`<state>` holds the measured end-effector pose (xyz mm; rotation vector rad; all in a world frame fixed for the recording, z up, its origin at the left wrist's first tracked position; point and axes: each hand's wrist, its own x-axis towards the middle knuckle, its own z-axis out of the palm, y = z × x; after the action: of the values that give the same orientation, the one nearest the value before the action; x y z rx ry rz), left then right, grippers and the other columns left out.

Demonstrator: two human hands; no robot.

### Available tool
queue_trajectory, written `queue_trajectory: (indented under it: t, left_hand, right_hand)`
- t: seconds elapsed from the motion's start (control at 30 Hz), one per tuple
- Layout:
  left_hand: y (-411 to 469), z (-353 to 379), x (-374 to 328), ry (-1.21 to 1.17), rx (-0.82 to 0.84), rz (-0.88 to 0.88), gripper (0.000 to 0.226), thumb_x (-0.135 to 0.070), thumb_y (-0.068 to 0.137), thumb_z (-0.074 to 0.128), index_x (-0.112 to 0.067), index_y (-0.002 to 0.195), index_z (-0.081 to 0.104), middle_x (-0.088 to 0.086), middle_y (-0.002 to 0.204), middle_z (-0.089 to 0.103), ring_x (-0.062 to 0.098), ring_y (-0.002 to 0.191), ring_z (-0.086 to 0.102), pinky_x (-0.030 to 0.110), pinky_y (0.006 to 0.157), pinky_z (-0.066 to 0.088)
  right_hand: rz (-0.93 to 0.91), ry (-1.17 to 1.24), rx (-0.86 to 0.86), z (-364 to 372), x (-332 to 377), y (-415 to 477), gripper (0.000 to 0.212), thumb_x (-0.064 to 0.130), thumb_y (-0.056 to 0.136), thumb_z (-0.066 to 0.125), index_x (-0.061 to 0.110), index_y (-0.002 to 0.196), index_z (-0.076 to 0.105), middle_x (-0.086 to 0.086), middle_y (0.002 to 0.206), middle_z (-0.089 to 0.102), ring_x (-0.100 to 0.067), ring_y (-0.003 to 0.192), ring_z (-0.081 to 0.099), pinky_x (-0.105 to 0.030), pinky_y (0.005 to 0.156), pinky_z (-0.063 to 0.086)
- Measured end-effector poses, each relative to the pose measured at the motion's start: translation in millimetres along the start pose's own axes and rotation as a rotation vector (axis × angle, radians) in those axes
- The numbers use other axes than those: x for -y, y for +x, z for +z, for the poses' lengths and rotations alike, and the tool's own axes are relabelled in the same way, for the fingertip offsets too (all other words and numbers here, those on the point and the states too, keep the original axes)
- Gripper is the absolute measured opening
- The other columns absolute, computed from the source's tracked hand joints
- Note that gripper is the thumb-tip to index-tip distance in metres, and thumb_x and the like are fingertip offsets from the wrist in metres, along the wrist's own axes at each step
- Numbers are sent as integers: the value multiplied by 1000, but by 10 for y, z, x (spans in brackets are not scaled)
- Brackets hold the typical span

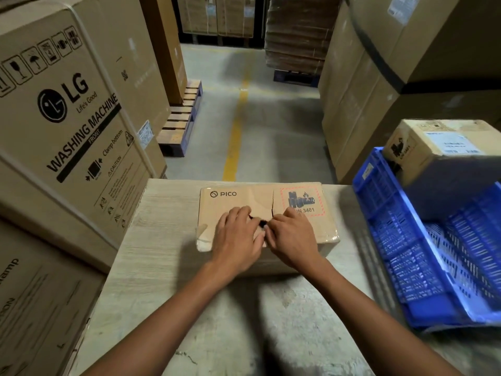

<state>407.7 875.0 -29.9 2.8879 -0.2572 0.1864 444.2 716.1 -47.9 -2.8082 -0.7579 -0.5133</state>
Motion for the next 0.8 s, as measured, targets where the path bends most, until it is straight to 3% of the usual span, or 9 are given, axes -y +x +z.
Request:
queue_trajectory:
  t: [0.13, 0.23, 0.33, 0.43, 0.5, 0.57, 0.67, 0.73, 0.8]
  left_hand:
    - [27, 20, 112, -70, 153, 34, 42, -46, 104, 33, -28, 125, 66, -2, 164, 23, 22, 153, 12, 43, 124, 5]
    - [38, 0, 186, -201, 77, 28, 43, -45, 102, 39, -25, 134, 61, 1, 162, 30, 23, 151, 20, 45, 123, 9]
    - [104, -67, 322, -144, -15, -257, 61, -51, 99, 43, -24, 154, 34, 7, 166, 15, 27, 153, 10, 55, 121, 7]
    - [205, -161, 445, -164, 165, -461, 81, -62, 96, 45, -26, 160, 8, 7, 167, -8, 33, 153, -2, 60, 117, 16]
    - [257, -171, 470, -92, 246, -414, 79, -65, 98, 36, -30, 160, 3, 6, 167, -15, 36, 152, -4, 57, 114, 27]
    - [299, -181, 487, -33, 285, -362, 74, -65, 99, 29, -32, 160, 3, 4, 166, -17, 40, 151, -3, 55, 110, 33]
    - [339, -186, 536, -64, 218, -330, 73, -64, 98, 36, -34, 159, 9, 0, 167, -13, 40, 148, 11, 52, 103, 41]
    - [340, -168, 583, -140, 120, -382, 80, -64, 96, 44, -34, 159, 6, 4, 167, -12, 42, 143, 26, 51, 99, 45]
    - [347, -139, 620, -237, 94, -466, 85, -65, 95, 45, -35, 159, -2, 10, 167, -8, 45, 140, 35, 52, 100, 43]
  right_hand:
    - [81, 160, -84, 62, -14, -65, 26, 29, 91, 52, 17, 75, 69, 2, 72, 68, -22, 70, 52, -37, 64, 44]
    - [291, 405, -278, -9, -22, -103, 16, 24, 88, 58, 14, 84, 71, 1, 81, 69, -20, 70, 63, -34, 60, 50]
    - [415, 307, -308, -117, -167, 21, 18, 27, 85, 63, 16, 93, 74, -3, 102, 71, -26, 90, 67, -37, 76, 52]
    - [441, 76, 103, -176, -420, 145, 47, 42, 96, 55, 22, 139, 55, -13, 156, 40, -34, 144, 36, -54, 111, 34]
    - [414, -8, 368, -184, -534, 186, 61, 53, 103, 35, 26, 158, 27, -9, 168, 13, -31, 155, 8, -53, 119, 23]
    - [383, -35, 442, -178, -583, 218, 64, 57, 104, 25, 27, 160, 19, -9, 169, 9, -30, 156, 2, -52, 121, 22]
    - [405, 10, 337, -237, -547, 239, 60, 58, 101, 36, 27, 152, 37, -9, 162, 26, -32, 151, 18, -50, 110, 37]
    - [519, 80, 201, -259, -476, 188, 54, 56, 97, 47, 24, 140, 49, -13, 155, 32, -36, 144, 29, -49, 101, 44]
    - [722, 173, 152, -271, -425, 135, 62, 56, 95, 52, 22, 146, 40, -17, 160, 26, -39, 143, 31, -51, 104, 43]
